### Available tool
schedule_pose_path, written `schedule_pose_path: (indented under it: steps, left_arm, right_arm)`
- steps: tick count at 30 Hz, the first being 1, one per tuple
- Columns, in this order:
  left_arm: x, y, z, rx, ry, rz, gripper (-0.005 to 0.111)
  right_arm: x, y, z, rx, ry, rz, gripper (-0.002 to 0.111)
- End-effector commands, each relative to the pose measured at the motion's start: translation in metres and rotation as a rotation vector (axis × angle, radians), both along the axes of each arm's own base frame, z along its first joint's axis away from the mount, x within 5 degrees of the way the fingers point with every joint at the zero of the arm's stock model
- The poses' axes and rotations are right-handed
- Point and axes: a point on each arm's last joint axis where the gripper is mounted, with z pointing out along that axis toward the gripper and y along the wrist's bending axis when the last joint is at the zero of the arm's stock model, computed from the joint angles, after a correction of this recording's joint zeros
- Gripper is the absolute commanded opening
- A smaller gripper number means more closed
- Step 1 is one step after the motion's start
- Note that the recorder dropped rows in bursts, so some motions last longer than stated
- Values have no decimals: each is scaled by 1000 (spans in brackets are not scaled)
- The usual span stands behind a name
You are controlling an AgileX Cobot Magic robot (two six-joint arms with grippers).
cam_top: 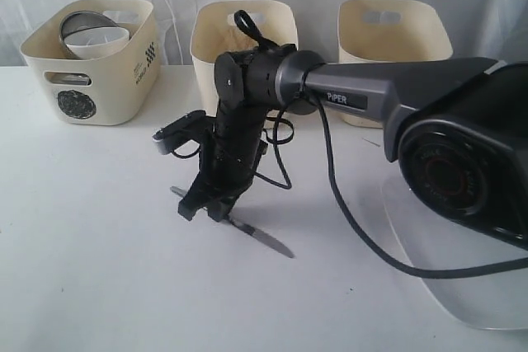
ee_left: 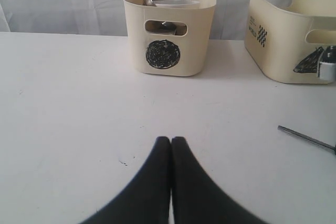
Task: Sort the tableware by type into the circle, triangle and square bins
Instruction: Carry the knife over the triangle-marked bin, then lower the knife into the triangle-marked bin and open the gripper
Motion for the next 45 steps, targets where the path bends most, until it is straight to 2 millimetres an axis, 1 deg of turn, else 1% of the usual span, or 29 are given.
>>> schedule_pose_path:
  steps: [1, 5, 9, 10, 14, 16, 19, 27, 30, 33, 34, 35, 36, 38, 39, 42, 45]
  left_arm:
    - [0, 0, -1, -4, 1, 2, 0]
    - [0, 0, -1, -4, 1, 2, 0]
    - [0, 0, -1, -4, 1, 2, 0]
    - [0, 0, -1, -4, 1, 2, 0]
    - [0, 0, -1, -4, 1, 2, 0]
    - [0, 0, -1, -4, 1, 2, 0]
    - [0, 0, -1, -4, 1, 2, 0]
    - [0, 0, -1, -4, 1, 2, 0]
    - [0, 0, -1, -4, 1, 2, 0]
    - [0, 0, -1, -4, 1, 2, 0]
    - [0, 0, -1, -4, 1, 2, 0]
    - [0, 0, -1, -4, 1, 2, 0]
    - [0, 0, -1, -4, 1, 2, 0]
    - [0, 0, -1, -4, 1, 2, 0]
    - [0, 0, -1, -4, 1, 2, 0]
    - [0, 0, -1, -4, 1, 2, 0]
    - [0, 0, -1, -4, 1, 2, 0]
  right_arm:
    - [-6, -3, 30, 94, -78, -65, 0]
    - [-21, -17, 37, 118, -112, -105, 0]
    - [-38, -31, 31, 179, -103, -197, 0]
    - [-39, -35, 30, 200, -109, -226, 0]
    - [-47, -50, 15, 235, -90, -340, 0]
    - [-51, -54, 12, 245, -83, -369, 0]
    - [-57, -57, 17, 284, -87, -403, 0]
    - [-61, -68, 30, 406, -71, -517, 0]
    - [-61, -70, 42, 469, -113, -554, 0]
    - [-58, -78, 72, 618, -175, -540, 0]
    - [-58, -80, 77, 655, -180, -550, 0]
    - [-55, -86, 87, 725, -197, -554, 0]
    - [-53, -88, 92, 767, -205, -552, 0]
    - [-45, -102, 112, 943, -252, -569, 0]
    - [-42, -110, 116, 976, -272, -567, 0]
    - [-32, -137, 117, 971, -322, -604, 0]
    - [-27, -155, 118, 962, -368, -599, 0]
